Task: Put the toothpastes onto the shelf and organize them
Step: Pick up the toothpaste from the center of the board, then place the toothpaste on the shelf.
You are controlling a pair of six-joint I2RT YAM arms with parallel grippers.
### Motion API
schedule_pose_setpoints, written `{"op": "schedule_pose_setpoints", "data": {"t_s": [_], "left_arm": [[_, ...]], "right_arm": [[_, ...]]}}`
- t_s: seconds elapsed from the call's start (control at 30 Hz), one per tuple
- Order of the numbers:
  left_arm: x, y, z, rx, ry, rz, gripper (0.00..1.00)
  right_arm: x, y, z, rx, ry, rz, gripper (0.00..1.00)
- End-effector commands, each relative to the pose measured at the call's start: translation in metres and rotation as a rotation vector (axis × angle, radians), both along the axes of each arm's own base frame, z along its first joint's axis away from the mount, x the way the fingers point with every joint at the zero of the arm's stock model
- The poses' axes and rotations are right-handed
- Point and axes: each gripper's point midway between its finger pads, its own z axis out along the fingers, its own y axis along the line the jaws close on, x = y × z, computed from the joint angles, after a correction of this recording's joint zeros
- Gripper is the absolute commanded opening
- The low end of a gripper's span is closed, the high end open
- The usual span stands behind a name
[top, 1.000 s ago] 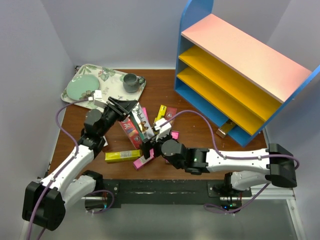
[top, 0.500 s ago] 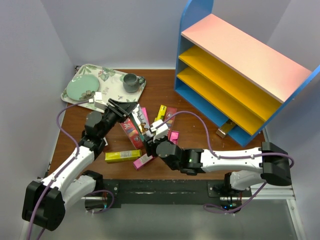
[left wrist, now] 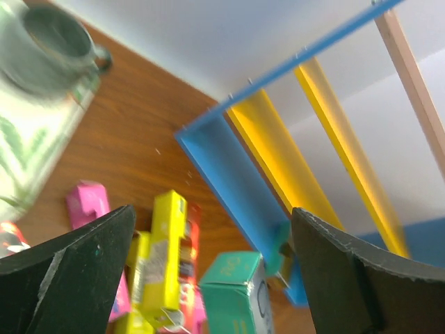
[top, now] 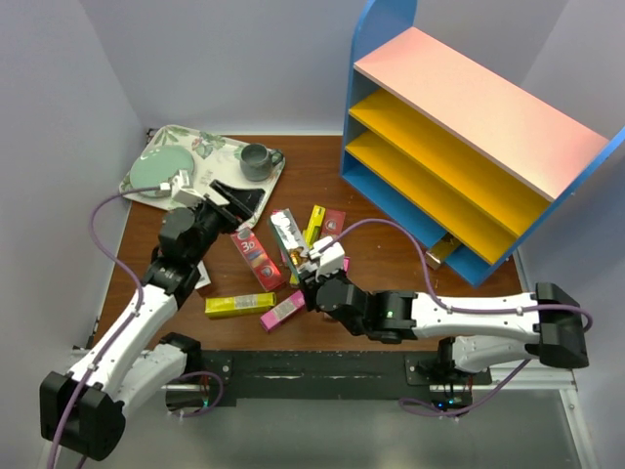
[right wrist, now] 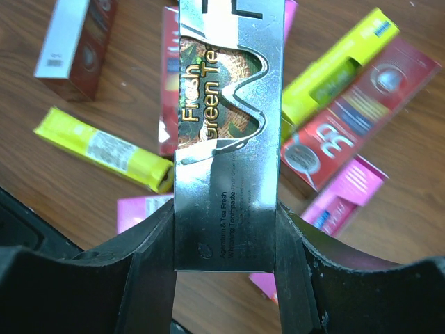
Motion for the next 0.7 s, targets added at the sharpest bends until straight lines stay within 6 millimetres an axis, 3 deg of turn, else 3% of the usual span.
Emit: {"op": "schedule_pose_setpoints", "data": {"t_s": [0.0,0.03,0.07,0.13,0.17,0.33,0.43,0.47,0.53,0.57,0.67], "left_arm": [[0.003,0.046,0.035,0.296,-0.074,0.185,1.0],[0.002,0.059,0.03,0.354,-0.045,0.232,1.0],[0.0,0.067,0.045,0.413,-0.077,0.258,1.0],[-0.004,0.084,0.047,0.499,-0.057,0.315,1.0],[-0.007,0.092,0.059,0.555,-0.084,0.334,1.0],[-0.02,0.128,0.065,0.708,-0.075,0.467,1.0],[-0.026,0.14,0.057,0.743,-0.07,0.521,1.0],[-0.027,0.142,0.046,0.751,-0.06,0.523,1.0],[-0.028,0.143,0.039,0.745,-0.063,0.528,1.0],[-0.028,0.142,0.025,0.756,-0.043,0.517,1.0],[-0.026,0.139,0.009,0.782,-0.013,0.484,1.0]], "right_arm": [[0.003,-0.043,-0.002,-0.025,0.024,-0.136,0.0],[0.003,-0.055,-0.008,-0.072,0.03,-0.16,0.0],[0.004,-0.062,-0.01,-0.069,0.046,-0.19,0.0],[0.011,-0.079,-0.012,-0.076,0.058,-0.254,0.0],[0.012,-0.089,-0.017,-0.079,0.081,-0.296,0.0],[0.04,-0.13,-0.029,-0.047,0.128,-0.487,0.0],[0.058,-0.149,-0.034,-0.039,0.104,-0.599,0.0],[0.064,-0.15,-0.038,-0.041,0.099,-0.623,0.0],[0.079,-0.157,-0.04,-0.045,0.095,-0.682,0.0],[0.084,-0.159,-0.048,-0.076,0.1,-0.707,0.0],[0.106,-0.164,-0.046,-0.069,0.071,-0.782,0.0]]}}
